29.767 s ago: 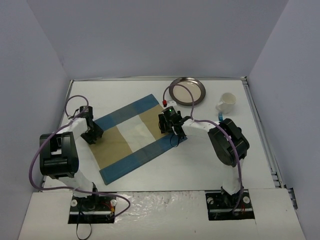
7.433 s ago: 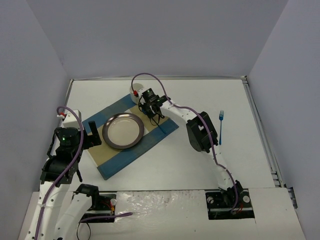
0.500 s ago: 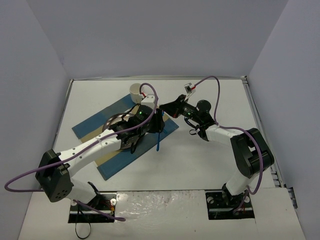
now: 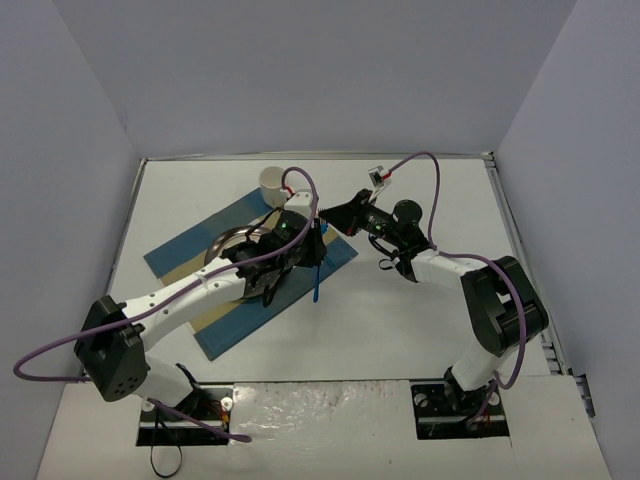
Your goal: Set the dinner table for one person
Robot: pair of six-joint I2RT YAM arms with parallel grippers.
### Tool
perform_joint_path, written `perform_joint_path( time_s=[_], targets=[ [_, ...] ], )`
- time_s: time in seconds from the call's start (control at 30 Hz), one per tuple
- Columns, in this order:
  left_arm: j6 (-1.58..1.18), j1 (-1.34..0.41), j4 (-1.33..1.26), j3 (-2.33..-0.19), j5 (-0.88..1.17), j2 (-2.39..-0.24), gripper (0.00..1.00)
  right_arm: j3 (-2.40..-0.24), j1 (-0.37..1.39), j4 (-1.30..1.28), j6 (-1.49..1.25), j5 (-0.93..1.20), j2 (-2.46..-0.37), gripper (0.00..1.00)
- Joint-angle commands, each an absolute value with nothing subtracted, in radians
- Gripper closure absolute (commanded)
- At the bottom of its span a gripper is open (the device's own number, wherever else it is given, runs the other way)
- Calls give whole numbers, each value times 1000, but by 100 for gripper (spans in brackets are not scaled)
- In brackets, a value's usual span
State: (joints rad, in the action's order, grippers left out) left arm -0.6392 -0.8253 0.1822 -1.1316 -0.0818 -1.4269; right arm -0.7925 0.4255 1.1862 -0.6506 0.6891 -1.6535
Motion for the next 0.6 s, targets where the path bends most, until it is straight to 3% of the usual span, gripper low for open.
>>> perform_joint_path(
  time_s=[0.0,0.1,0.3,0.57],
  targets=[
    [-645,-833,134,-1175,-82,-1410,87,-802,428,1302,-641,712,-1620,100],
    [-643,-833,147,-1179,-89,-1407,100,-804,428,1304,-641,716,-1621,100],
    [-645,-833,161,-1174,-103,-1401,100,-803,430,1290,-624,717,-1625,98],
    [-670,-833,190,-1126,-171,-1364,100,-815,430,1121,-499,671,-1593,53]
  ],
)
